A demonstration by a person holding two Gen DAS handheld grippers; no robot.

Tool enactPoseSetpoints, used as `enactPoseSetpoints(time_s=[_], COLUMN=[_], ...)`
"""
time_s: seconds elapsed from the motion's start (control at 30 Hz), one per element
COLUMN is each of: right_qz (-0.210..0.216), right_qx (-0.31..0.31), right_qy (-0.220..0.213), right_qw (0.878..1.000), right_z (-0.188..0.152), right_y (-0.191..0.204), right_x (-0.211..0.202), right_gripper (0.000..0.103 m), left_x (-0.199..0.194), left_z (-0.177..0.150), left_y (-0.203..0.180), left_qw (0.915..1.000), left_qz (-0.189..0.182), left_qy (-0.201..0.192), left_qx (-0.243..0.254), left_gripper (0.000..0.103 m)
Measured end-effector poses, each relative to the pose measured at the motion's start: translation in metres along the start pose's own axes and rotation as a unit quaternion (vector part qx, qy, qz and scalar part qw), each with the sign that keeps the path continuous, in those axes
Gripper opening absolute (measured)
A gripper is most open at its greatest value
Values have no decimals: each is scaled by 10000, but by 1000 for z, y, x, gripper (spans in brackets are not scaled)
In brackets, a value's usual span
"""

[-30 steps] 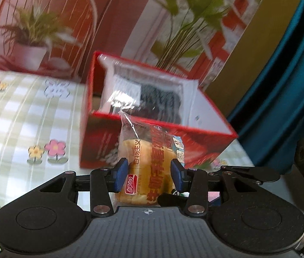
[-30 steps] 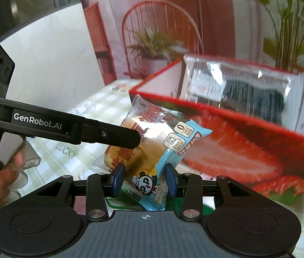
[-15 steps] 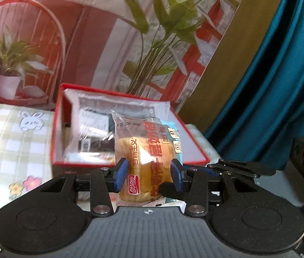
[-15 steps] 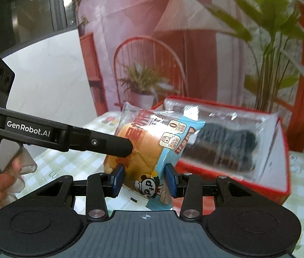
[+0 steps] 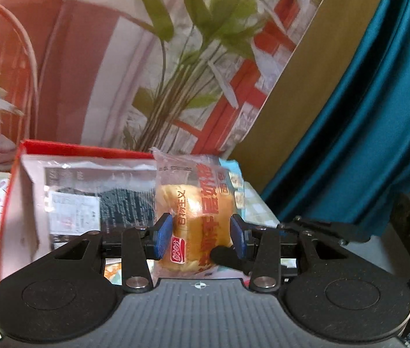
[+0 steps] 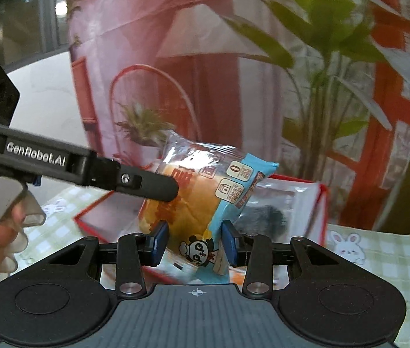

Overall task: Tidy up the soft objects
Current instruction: 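Carry the bread pastry into the red box and open the left tool, then move the left tool down toward the green tassel ornament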

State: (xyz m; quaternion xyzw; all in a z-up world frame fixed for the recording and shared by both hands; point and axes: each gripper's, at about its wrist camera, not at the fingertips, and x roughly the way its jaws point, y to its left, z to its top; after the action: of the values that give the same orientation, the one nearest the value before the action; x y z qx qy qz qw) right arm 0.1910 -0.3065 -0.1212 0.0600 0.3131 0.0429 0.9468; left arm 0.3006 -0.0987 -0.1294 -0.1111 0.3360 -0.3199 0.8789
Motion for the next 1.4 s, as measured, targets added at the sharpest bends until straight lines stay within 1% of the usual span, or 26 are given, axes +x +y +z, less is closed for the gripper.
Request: enactPoseSetpoints(time_s=[0.07,0.2,0.3,0.47,0.6,0.67,0.8,0.87,0.9,0.93,0.97,1.03,1.07,1.1,1.13,1.2,1.3,1.37,1.4], right_qz=[-113,-199,-262,-301,-349,-467,-692,-722,-731,-739,-755,-769,-796,-827,-856,-862,-842,-856,-846], right_qx=[-34,11,-18,124,185,192,200,211,209,209,213,208,200,195,222,377,590,666,685], right_qy=[43,236,459,673,769,787,715,671,637,599,535,445,397,351,287,175,84,37,17], right_qw=[9999,9995,9986,9972,9963,9956,9948,9949,9951,9952,9955,9958,9958,9958,9957,9954,9947,9941,9941], right_z=[0,-4,-12,-23,-27,-28,-29,-29,-29,-28,-28,-27,-27,-27,-27,-28,-30,-33,-35], right_y=[-9,-27,-34,-40,-42,-41,-37,-34,-33,-31,-28,-23,-19,-16,-13,-9,-4,2,5], right_x=[4,15,25,34,37,37,32,28,26,24,21,15,12,9,6,1,-5,-9,-10], right_gripper=[37,37,37,37,38,39,46,47,48,51,53,60,63,69,78,89,95,98,102], left_x=[12,34,46,59,62,61,49,39,34,30,24,15,12,8,4,-5,-16,-24,-28], left_z=[-1,-7,-12,-18,-18,-17,-16,-17,-17,-17,-18,-20,-21,-22,-24,-27,-33,-37,-39], left_y=[2,8,11,14,14,11,13,12,12,11,9,7,6,5,5,4,3,3,3], left_qw=[9998,9984,9975,9961,9961,9965,9966,9965,9964,9961,9956,9947,9942,9938,9934,9922,9895,9871,9860], left_qz=[-11,0,46,72,84,264,477,590,649,724,798,915,955,995,1038,1133,1319,1468,1531], left_qy=[138,391,558,764,805,753,657,588,541,495,452,366,331,286,237,155,131,70,31], left_qx=[-126,-405,-426,-431,-361,-259,-163,-61,9,84,165,305,357,398,429,502,577,633,663], left_gripper=[45,45,45,45,45,46,48,51,55,61,63,71,80,88,93,95,99,100,100])
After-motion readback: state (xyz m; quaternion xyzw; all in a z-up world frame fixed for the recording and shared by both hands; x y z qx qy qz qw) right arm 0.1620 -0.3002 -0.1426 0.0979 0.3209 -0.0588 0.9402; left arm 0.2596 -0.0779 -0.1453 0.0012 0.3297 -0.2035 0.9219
